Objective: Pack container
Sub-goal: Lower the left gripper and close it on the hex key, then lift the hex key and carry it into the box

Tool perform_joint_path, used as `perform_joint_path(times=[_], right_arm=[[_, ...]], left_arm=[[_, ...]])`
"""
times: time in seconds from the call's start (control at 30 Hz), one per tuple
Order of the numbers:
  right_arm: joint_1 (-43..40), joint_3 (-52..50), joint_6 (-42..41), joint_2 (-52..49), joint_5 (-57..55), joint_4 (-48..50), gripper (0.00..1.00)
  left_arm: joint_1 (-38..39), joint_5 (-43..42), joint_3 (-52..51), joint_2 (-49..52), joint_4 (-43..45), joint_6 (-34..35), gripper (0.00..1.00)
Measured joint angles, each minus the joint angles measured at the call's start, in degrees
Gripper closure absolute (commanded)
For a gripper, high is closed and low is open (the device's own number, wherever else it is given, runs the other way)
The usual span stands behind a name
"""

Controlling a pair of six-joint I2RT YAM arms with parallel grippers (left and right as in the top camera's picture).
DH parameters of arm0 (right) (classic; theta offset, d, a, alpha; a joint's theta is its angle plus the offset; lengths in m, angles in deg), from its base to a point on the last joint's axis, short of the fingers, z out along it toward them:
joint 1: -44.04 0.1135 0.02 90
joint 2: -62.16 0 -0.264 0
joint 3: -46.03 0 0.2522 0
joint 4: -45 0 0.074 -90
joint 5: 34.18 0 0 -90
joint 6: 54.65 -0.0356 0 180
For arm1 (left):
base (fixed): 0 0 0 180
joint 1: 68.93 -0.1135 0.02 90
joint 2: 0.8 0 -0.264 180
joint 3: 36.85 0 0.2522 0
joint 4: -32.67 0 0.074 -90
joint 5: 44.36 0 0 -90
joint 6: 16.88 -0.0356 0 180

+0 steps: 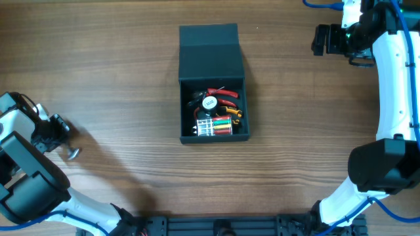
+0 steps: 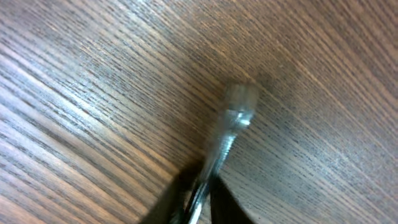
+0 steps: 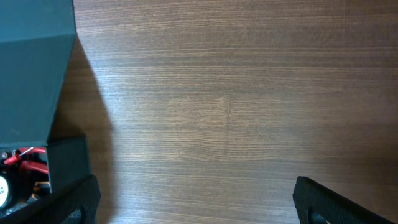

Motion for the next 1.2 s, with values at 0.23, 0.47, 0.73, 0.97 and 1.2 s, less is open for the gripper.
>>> perform_joint_path(times=[0.23,0.47,0.73,0.97,1.2], right_arm=[[0.0,0.0,0.0,0.0,0.0,0.0,0.0],[0.0,0.0,0.0,0.0,0.0,-0.2,0.0],[0.0,0.0,0.0,0.0,0.0,-0.2,0.0],[0.0,0.0,0.0,0.0,0.0,-0.2,0.0],[0.0,0.0,0.0,0.0,0.0,-0.4,0.0]], left_arm=[[0.0,-0.7,0.0,0.0,-0.1,0.0,0.96],[0.0,-0.7,0.0,0.0,-0.1,0.0,0.96],[0.0,-0.8,0.0,0.0,-0.1,0.8,0.96],[4.4,-1.9,3.9,0.2,-7.8,2.2,0.96],[18.0,-3.8,20.4,-0.2,-20.2,1.7,0.96]])
